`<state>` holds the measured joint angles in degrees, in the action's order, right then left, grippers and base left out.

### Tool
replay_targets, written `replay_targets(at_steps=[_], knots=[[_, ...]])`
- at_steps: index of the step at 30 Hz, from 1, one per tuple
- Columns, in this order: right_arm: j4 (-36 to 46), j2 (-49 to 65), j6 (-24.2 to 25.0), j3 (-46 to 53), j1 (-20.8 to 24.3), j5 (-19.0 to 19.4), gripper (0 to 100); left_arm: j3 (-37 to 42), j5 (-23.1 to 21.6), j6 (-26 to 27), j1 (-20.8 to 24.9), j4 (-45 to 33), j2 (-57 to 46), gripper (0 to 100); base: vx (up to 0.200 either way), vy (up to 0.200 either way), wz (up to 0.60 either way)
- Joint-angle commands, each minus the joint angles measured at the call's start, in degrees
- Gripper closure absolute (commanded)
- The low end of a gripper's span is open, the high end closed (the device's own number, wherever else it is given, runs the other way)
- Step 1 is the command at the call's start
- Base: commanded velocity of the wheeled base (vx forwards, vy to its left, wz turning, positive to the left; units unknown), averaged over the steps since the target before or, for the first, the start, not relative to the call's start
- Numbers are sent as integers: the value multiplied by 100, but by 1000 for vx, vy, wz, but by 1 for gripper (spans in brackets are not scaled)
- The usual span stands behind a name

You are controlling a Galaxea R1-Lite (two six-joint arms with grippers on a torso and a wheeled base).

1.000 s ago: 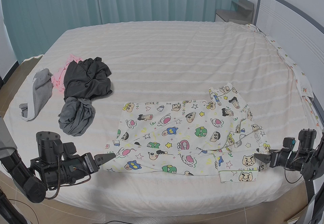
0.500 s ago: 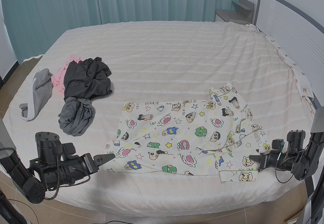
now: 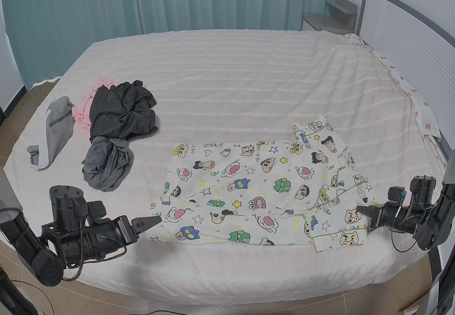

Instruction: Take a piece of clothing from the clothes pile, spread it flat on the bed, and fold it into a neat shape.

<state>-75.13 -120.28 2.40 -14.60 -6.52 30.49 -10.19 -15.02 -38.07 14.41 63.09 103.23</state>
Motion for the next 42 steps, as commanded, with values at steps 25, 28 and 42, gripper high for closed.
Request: replay_targets(at_steps=[25,28,42], knots=[[51,-470,182,-1238,19,-61,0,8,8,1,9,2,22,0,0,0,0],[113,-522,191,-1326,2,-61,0,8,8,1,18,2,31,0,0,0,0],[42,638,1368,-886,-192,-491,0,0,-1,-139,203,37,-13,0,0,0,0]])
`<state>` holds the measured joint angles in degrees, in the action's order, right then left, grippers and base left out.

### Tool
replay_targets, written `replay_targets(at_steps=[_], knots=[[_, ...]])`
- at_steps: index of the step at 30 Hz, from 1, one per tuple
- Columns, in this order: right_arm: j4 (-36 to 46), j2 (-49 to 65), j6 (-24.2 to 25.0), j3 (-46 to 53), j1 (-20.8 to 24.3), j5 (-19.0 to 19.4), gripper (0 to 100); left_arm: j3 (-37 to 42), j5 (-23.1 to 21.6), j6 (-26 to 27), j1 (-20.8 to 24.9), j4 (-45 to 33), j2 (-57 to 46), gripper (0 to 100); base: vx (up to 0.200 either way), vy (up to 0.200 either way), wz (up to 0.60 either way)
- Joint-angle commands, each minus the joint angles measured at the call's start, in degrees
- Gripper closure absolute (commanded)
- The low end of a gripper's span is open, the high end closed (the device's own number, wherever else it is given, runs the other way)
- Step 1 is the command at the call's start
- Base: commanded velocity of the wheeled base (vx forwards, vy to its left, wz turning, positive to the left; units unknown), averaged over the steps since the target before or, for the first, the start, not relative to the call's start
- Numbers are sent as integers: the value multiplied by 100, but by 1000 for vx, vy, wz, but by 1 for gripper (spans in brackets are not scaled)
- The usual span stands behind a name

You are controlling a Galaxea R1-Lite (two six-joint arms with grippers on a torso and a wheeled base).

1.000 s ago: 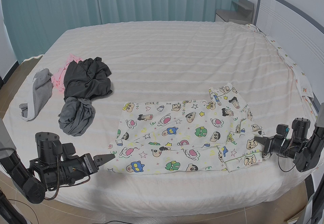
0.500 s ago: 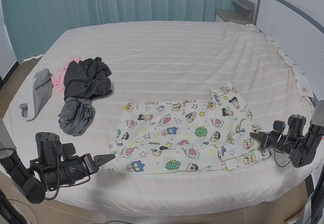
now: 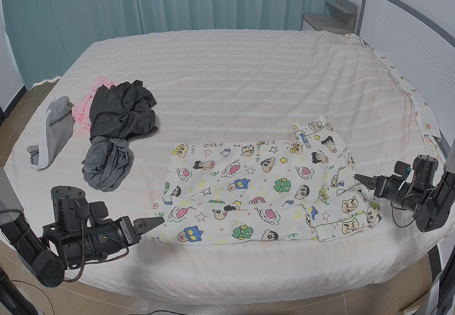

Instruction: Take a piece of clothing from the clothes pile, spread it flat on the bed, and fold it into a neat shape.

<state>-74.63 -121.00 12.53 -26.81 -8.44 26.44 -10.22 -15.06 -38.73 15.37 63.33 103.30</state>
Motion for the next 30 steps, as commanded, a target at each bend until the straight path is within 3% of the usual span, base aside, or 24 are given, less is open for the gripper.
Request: replay_targets(at_steps=[1,6,14,26,30], knots=[[-8,1088,584,624,79,-201,0,11,20,-73,194,4,-38,0,0,0,0],[-16,1887,979,1521,457,-754,0,28,64,-73,370,4,-38,0,160,0,0],[-8,2740,1911,2206,738,-790,0,37,73,-65,379,4,-30,0,200,0,0],[1,3039,1981,2338,931,-798,0,28,143,-161,388,4,155,0,0,0,0],[1,3012,1981,2382,1011,-807,0,28,161,-152,423,4,181,0,0,-200,0]])
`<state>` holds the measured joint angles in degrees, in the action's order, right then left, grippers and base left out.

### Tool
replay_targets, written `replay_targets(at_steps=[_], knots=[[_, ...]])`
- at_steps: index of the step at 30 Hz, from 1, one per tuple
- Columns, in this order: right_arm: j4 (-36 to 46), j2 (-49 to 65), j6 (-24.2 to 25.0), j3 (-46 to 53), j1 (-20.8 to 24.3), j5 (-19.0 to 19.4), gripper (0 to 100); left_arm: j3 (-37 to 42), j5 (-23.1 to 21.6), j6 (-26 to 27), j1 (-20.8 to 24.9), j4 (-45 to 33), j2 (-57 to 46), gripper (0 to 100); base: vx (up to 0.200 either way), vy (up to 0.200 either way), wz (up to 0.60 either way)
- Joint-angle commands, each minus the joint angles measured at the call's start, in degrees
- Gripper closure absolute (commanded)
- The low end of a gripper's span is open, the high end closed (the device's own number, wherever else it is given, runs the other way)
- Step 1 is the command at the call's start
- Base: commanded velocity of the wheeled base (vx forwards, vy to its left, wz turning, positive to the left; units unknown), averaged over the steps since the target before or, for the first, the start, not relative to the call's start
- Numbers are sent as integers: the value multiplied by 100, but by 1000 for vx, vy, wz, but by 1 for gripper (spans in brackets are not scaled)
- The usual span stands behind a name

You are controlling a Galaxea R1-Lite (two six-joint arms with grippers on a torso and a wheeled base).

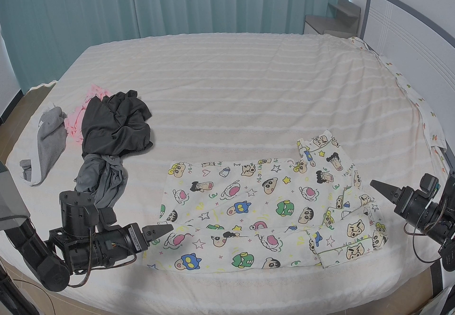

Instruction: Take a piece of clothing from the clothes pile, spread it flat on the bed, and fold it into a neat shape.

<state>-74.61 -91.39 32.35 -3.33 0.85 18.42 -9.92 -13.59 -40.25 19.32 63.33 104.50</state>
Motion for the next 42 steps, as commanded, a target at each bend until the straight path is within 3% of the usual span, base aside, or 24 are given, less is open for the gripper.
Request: replay_targets(at_steps=[1,11,16,19,42], knots=[[-1,43,-1,43,82,-5,0,-1,15,0,37,4,62,0,0,-200,0],[-1,16,-10,60,90,4,0,-10,32,0,89,13,62,0,0,-200,0],[8,16,-10,69,90,4,0,-45,85,0,80,21,62,0,0,0,0],[8,7,-10,69,90,4,0,-98,507,-35,80,268,62,0,0,0,0],[34,-10,-19,166,310,-14,0,-150,533,-308,89,329,88,0,0,0,0]])
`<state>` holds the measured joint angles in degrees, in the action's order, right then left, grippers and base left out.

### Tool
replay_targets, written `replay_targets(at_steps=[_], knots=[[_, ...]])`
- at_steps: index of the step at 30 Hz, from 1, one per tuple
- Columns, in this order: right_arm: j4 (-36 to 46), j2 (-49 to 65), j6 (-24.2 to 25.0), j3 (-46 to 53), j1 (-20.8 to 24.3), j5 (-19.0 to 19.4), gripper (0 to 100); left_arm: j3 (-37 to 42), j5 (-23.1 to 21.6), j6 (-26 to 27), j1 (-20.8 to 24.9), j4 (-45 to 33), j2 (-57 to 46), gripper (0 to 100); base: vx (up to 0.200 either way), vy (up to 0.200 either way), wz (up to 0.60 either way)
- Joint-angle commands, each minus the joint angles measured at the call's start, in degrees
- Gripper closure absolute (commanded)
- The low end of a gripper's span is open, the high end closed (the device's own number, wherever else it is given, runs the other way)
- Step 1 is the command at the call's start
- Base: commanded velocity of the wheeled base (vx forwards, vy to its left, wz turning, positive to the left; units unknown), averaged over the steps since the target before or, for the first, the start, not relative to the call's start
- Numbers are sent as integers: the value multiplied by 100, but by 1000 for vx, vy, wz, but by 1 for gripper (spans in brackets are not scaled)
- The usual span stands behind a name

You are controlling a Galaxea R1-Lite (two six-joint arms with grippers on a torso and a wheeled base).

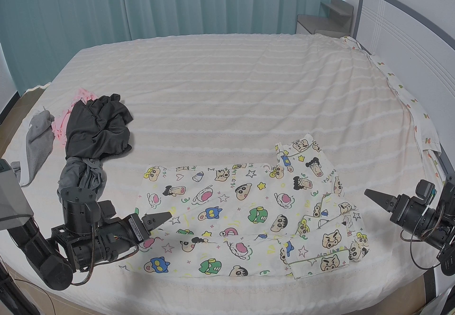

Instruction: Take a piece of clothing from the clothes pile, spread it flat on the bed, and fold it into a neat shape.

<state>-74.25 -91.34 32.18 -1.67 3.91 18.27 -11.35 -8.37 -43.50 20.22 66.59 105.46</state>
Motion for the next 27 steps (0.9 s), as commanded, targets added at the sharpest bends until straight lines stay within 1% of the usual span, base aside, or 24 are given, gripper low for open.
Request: replay_targets(at_steps=[1,4,6,7,8,9,11,12,13,14,15,16,17,18,19,21,23,25,27], knots=[[-1,-15,-2,0,4,-8,0,10,38,34,-1,12,-8,0,0,0,0],[-1,-6,-2,9,4,-17,0,-25,20,113,-36,30,-17,0,0,0,0],[-1,-6,-2,9,4,-17,0,-131,11,368,-133,91,-52,0,0,0,0],[-1,-15,-2,26,4,-8,0,-350,3,746,-273,65,-34,0,0,0,0],[-1,-15,-10,35,13,-8,0,-465,-6,913,-335,39,-17,0,0,0,0],[-1,-6,-19,44,13,-8,0,-799,-6,1317,-484,-49,18,0,0,0,0],[-1,-6,-19,44,13,-8,0,-1203,11,1634,-625,-260,115,0,0,0,0],[-10,-6,-19,70,13,-17,0,-1897,11,2038,-801,-946,256,0,0,0,0],[-10,-6,-19,70,13,-17,0,-1897,11,2038,-801,-946,256,0,0,0,0],[-19,3,-19,70,-13,-17,0,-2644,11,2319,-915,-1877,388,0,0,0,0],[-19,3,-19,70,-13,-17,0,-2820,11,2372,-941,-2106,431,0,0,0,0],[-28,11,-19,70,-40,-8,0,-3409,-24,2486,-994,-2774,616,0,0,0,0],[-28,11,-19,70,-49,-8,0,-3462,-24,2486,-994,-2818,634,0,0,0,0],[-28,11,-10,88,-57,-8,0,-3936,-24,2583,-994,-3178,959,0,0,0,0],[-28,-6,-10,97,-66,-8,0,-4112,-15,2680,-994,-3196,1179,0,0,0,0],[-28,-15,7,105,-66,1,0,-4305,29,3102,-994,-3196,1556,0,0,0,0],[-19,-50,16,114,-66,10,0,-4446,38,3409,-1012,-3204,1873,0,0,0,0],[-19,-77,-10,123,-66,10,0,-4719,73,3427,-1012,-3248,2154,0,0,0,0],[-28,-85,-10,132,-66,10,0,-4930,231,3427,-1012,-3275,2444,0,0,0,0]])
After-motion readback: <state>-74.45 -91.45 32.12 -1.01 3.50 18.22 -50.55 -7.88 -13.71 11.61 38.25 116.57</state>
